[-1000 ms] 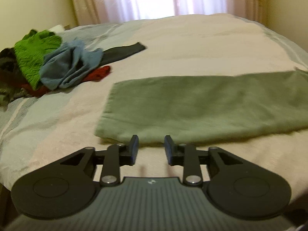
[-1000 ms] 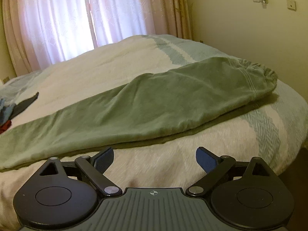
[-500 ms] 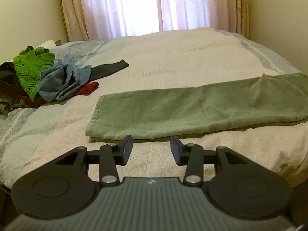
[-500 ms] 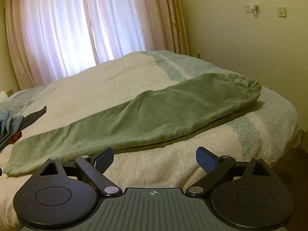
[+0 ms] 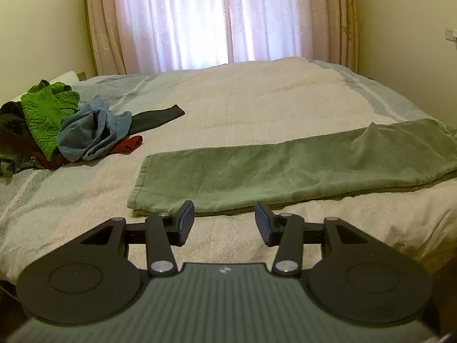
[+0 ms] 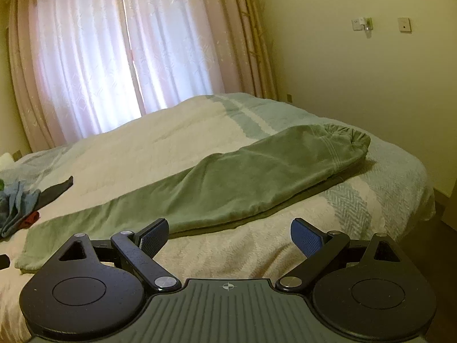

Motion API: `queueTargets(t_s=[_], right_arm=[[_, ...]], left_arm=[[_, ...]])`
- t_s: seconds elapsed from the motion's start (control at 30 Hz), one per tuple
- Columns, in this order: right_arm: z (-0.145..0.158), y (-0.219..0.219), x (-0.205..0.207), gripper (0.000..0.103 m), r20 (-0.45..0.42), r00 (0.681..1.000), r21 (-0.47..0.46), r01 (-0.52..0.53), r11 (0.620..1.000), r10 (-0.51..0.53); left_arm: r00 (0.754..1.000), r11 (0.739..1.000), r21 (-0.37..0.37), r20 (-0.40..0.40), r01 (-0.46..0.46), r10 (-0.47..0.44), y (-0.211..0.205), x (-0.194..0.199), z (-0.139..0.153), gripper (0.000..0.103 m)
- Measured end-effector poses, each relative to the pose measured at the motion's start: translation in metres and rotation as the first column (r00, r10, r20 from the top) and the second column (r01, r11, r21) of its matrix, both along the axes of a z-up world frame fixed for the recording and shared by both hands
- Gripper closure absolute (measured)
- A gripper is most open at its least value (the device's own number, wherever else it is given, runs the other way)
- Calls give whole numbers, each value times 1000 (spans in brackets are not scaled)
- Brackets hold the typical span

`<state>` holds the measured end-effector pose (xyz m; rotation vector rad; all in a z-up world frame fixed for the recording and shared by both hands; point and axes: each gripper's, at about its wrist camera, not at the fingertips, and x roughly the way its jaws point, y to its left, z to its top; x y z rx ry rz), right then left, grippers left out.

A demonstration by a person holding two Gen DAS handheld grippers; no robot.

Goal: Fold clothes

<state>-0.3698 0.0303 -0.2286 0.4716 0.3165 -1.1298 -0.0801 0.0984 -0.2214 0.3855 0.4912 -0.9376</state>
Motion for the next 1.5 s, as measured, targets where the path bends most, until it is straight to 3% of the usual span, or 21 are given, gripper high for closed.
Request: queueTargets(t_s=[0.27,0.47,0.53,0.63,0.7,0.83,0.93,1.0,1.13,1.27,1.43,1.5], right_arm=[[-16,-24,9,8,8,1000,41,-19,999,19],[-38,-52,22,8,-21,999,94,-26,995,28],[-45,-61,28,8,-35,999,107,-29,994,33],[-56,-69,42,8,-55,996,113,-61,992,67],[-63,-69,55,8,-71,993,111,-89,990,97],[-71,-64,87,8,-116,979,55,-164,985,169],[-70,-57,118,8,-154,959,-22,-244,970,238],[-72,-53,138,8,-182,944,-56,-289,956,274],[-84,-48,169,8,-233,920,-80,-342,936,316],[-90,-47,185,8,-241,911,-110,-369,923,335],[-97,-45,205,8,-250,898,-131,-401,907,361],[-104,-43,214,8,-274,891,-131,-407,904,362]], left_arm=[[1000,999,41,13,-17,17,-14,3,-8,60],[1000,994,107,2,-22,22,-41,13,-30,59],[999,993,120,-32,-16,19,-48,19,-40,59],[988,997,73,-154,-17,28,-49,41,-57,59],[963,999,8,-266,-49,49,-44,62,-69,56],[863,972,-132,-494,-193,105,-25,111,-94,54],[796,938,-173,-587,-302,148,-17,139,-106,53],[755,914,-199,-637,-352,152,-15,153,-112,44],[671,881,-199,-723,-430,164,-18,171,-128,38],[661,864,-211,-731,-457,171,-17,168,-141,38],[630,831,-236,-758,-504,167,-14,176,-150,37],[636,833,-234,-752,-502,173,-16,177,-151,38]])
